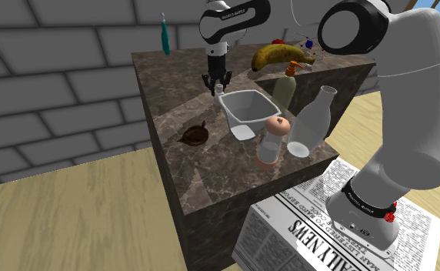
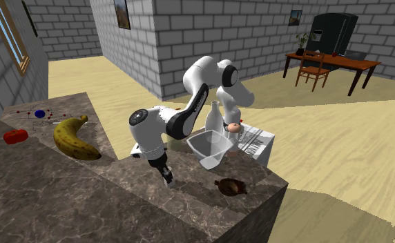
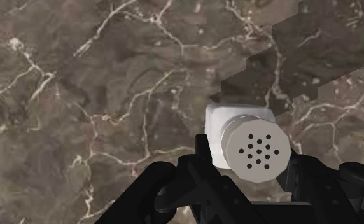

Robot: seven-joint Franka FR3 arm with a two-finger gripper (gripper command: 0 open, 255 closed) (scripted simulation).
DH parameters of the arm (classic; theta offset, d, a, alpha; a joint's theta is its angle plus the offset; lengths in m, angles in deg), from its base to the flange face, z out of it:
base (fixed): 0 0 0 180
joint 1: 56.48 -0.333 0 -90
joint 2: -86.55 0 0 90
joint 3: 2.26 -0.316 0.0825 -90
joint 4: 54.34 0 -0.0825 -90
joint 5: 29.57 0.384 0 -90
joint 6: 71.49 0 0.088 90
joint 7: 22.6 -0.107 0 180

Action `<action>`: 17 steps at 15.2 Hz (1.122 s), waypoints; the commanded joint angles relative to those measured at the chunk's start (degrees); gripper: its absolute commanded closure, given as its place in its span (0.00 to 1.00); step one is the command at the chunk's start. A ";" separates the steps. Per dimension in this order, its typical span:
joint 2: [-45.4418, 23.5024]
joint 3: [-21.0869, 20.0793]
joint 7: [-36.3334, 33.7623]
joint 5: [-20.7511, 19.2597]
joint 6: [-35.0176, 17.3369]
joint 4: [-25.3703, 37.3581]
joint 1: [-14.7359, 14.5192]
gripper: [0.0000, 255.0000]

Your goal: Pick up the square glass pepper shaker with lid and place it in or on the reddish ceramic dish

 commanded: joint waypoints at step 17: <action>2.12 0.00 -0.38 -0.07 7.95 5.82 0.06 1.00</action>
